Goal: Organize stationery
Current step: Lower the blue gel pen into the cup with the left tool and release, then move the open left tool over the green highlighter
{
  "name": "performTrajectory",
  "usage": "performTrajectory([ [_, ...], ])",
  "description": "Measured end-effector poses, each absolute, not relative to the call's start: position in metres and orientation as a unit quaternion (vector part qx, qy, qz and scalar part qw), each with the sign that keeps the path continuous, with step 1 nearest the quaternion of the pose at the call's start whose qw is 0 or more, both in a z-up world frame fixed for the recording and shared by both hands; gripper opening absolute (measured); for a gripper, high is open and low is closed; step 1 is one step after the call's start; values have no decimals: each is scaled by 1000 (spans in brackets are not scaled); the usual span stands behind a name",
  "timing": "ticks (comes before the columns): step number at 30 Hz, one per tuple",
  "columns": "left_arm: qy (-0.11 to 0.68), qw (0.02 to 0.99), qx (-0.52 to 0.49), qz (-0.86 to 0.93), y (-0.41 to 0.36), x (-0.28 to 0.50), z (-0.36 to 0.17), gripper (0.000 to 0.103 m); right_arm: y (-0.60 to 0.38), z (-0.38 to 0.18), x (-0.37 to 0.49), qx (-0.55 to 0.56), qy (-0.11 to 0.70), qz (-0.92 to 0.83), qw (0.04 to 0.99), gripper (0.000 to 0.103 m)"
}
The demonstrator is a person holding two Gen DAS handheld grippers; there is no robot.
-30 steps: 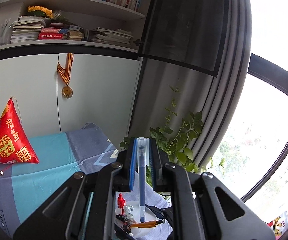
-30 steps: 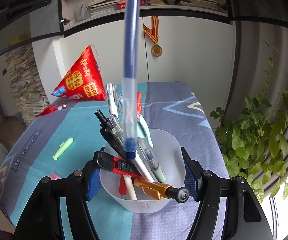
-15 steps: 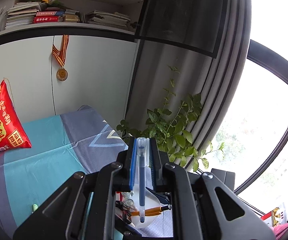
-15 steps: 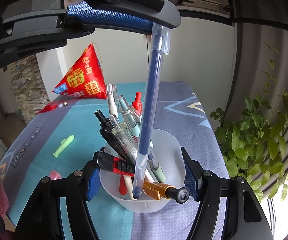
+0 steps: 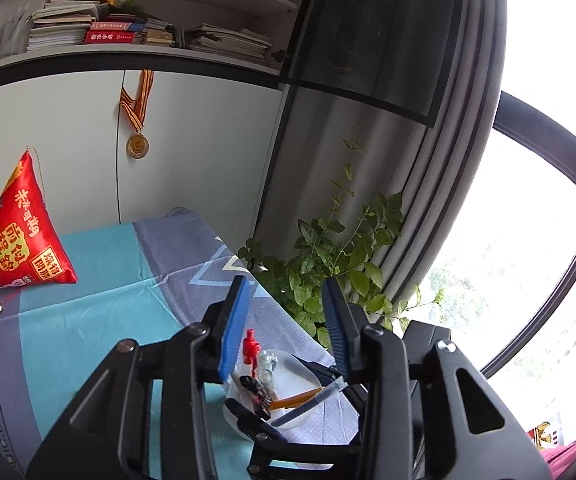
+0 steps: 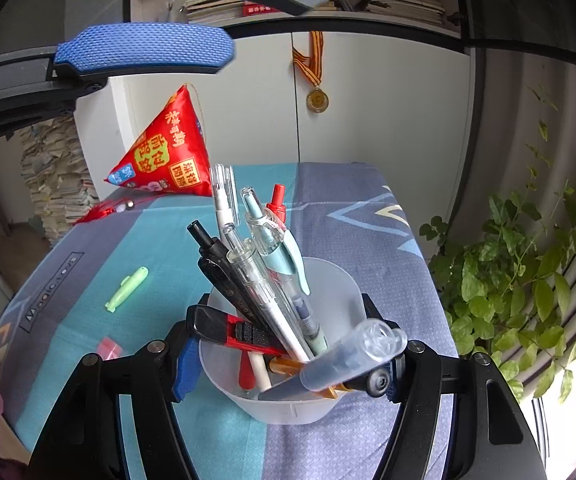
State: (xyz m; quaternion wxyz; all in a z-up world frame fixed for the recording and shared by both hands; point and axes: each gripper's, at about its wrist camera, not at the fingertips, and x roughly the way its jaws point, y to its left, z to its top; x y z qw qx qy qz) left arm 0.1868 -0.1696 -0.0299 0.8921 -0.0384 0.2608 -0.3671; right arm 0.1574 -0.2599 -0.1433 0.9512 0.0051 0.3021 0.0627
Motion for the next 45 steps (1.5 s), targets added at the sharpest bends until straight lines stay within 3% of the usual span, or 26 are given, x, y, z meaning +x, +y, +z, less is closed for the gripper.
performTrajectory([
  [7,244,933,-59,-256,-116,194,-25,50,-259,-143,157,4,303,61,951,70],
  [14,335,926,-69,-159,-55,223,-74,48,-259,-143,156,3,304,60,951,70],
  [22,416,896,-23,-154,-55,233,-135,48,-256,-143,156,-1,306,54,951,70],
  [35,461,876,16,-140,-65,264,-176,35,-254,-142,157,-4,309,50,950,70],
  [38,472,872,27,-126,-65,272,-181,25,-254,-142,157,-4,309,50,950,70],
  [45,486,863,45,-127,-72,286,-191,25,-254,-142,158,-4,309,51,950,70],
])
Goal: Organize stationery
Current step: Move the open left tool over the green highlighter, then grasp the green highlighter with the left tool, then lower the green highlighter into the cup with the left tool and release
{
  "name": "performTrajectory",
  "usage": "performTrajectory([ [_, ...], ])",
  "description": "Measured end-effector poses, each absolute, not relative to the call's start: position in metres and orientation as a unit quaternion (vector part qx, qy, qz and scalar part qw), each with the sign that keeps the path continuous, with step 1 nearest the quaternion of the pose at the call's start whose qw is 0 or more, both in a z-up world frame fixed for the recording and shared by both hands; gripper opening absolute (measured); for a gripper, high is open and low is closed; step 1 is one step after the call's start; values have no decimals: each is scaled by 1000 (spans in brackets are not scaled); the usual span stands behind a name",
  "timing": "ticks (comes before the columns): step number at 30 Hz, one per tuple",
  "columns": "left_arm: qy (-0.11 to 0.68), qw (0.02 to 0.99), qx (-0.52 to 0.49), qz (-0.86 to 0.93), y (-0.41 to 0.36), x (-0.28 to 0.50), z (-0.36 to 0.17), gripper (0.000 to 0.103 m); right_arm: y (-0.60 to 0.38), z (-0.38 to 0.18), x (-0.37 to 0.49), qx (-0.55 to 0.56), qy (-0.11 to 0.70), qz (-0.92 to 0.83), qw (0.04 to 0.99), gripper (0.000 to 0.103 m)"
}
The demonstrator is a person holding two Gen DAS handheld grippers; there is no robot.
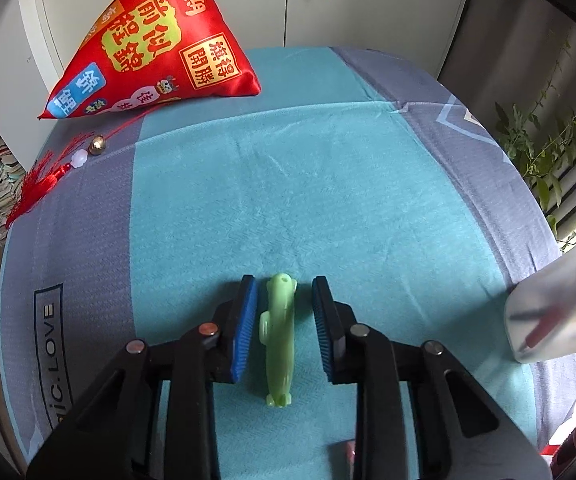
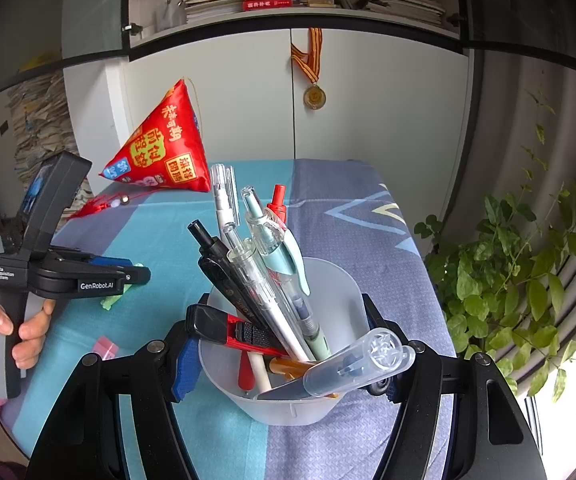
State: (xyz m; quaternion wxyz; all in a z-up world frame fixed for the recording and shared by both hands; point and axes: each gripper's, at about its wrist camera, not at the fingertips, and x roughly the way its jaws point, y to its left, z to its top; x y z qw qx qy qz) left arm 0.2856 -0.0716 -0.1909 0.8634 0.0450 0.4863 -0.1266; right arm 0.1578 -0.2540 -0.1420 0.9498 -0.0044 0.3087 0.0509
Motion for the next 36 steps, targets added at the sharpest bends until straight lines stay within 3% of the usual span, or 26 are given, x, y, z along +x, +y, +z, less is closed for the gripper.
performTrajectory([
  [1,484,864,48,-125,-72,285,-190,24,-254,-142,158,-4,309,51,950,70],
  [3,482,866,49,-124,-72,286,-191,14,-254,-142,158,-4,309,51,950,70],
  [26,402,900,22,-169,-71,235,-120,14,-254,-143,157,-5,309,49,950,70],
  [36,333,901,-3,-278,-109,213,-53,14,-253,-142,151,-4,305,53,951,70],
])
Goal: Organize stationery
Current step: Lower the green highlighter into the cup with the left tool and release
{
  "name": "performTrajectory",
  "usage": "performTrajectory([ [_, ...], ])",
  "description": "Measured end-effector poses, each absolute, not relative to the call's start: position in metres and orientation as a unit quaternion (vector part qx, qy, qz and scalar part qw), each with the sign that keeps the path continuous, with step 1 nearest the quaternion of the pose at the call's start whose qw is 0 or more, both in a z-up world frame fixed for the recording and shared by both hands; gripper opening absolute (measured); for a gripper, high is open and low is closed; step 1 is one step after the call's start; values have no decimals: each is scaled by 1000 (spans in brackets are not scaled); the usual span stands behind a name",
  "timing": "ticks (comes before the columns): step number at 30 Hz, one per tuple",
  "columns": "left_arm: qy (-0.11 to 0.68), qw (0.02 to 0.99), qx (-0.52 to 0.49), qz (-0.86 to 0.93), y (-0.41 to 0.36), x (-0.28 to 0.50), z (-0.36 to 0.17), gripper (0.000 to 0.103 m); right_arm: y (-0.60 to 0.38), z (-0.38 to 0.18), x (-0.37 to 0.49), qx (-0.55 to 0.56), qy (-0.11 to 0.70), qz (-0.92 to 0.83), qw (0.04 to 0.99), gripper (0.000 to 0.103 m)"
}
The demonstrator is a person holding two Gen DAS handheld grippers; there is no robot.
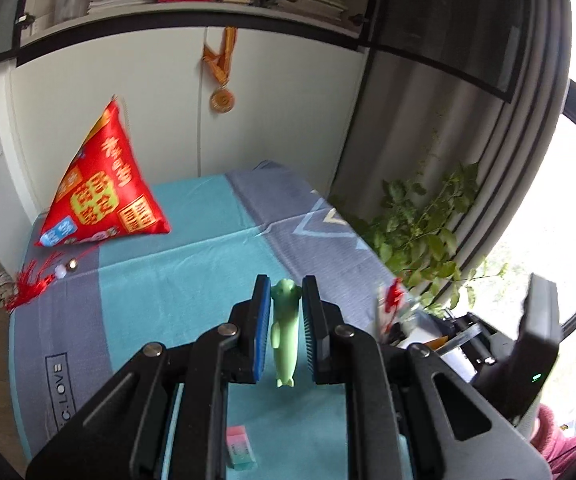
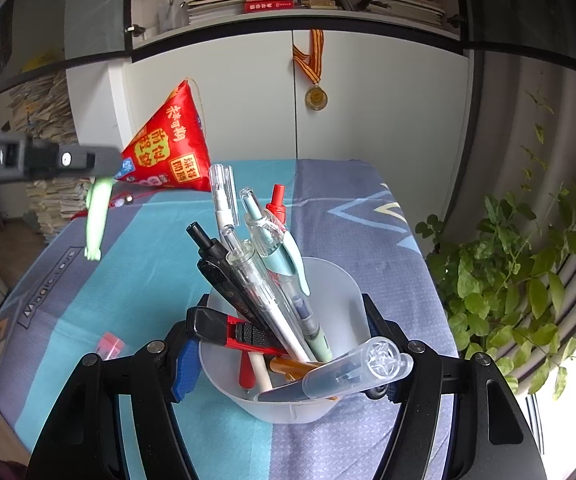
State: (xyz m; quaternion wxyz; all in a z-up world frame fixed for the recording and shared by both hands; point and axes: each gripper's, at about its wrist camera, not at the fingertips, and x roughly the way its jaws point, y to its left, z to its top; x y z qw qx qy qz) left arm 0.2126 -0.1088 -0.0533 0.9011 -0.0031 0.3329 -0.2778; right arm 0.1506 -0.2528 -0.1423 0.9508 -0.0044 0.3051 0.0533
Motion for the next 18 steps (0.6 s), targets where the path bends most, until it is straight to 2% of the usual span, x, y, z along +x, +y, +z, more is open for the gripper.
performTrajectory([
  [8,288,868,-21,-405,-165,201,-19,14,-253,-142,149,-5,304,57,951,70],
  [18,346,837,-27,-423,-197,217,-46,14,-255,-141,150,-1,303,64,951,70],
])
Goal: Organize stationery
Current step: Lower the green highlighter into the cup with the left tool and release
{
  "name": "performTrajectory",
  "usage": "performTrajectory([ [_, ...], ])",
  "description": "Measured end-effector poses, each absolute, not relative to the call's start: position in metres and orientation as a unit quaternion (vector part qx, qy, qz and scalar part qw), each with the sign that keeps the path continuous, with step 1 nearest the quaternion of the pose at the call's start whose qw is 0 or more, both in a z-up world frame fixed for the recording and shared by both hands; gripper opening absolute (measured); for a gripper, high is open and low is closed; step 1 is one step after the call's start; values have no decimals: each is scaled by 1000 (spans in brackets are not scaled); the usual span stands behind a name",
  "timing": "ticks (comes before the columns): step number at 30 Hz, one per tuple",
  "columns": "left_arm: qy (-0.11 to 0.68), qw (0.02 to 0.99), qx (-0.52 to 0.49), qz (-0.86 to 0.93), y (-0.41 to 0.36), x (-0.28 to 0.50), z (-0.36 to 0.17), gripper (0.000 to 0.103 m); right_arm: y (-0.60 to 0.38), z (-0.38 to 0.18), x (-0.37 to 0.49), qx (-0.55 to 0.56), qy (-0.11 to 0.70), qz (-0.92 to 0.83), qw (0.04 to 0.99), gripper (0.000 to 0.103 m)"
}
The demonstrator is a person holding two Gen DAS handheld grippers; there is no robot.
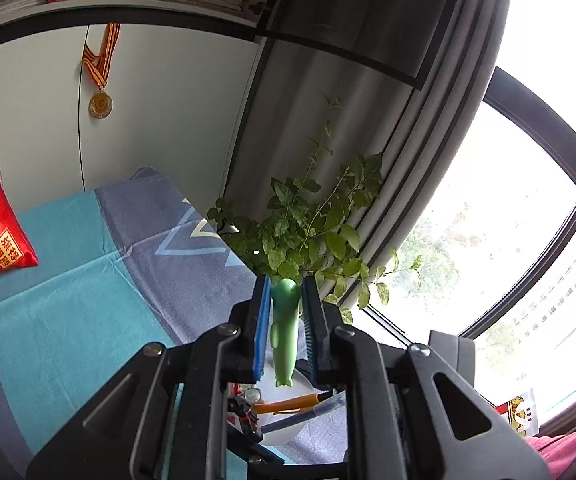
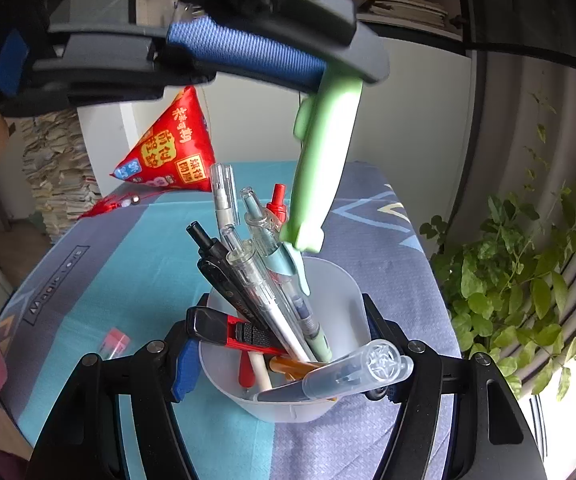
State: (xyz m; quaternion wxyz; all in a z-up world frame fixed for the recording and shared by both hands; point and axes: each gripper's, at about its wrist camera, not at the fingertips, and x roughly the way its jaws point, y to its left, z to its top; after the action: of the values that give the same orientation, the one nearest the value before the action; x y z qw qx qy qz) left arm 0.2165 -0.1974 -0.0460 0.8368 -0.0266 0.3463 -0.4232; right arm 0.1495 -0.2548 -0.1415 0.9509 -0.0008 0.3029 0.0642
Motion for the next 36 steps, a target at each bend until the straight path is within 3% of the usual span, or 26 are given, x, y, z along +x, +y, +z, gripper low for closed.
performTrajectory([
  [24,371,830,-25,-415,-189,221,-57,14,-253,-141,151,-9,303,66,951,70],
  [36,371,841,-17,-394,-181,218,-50,20,-255,-142,150,-4,310,67,948,70],
])
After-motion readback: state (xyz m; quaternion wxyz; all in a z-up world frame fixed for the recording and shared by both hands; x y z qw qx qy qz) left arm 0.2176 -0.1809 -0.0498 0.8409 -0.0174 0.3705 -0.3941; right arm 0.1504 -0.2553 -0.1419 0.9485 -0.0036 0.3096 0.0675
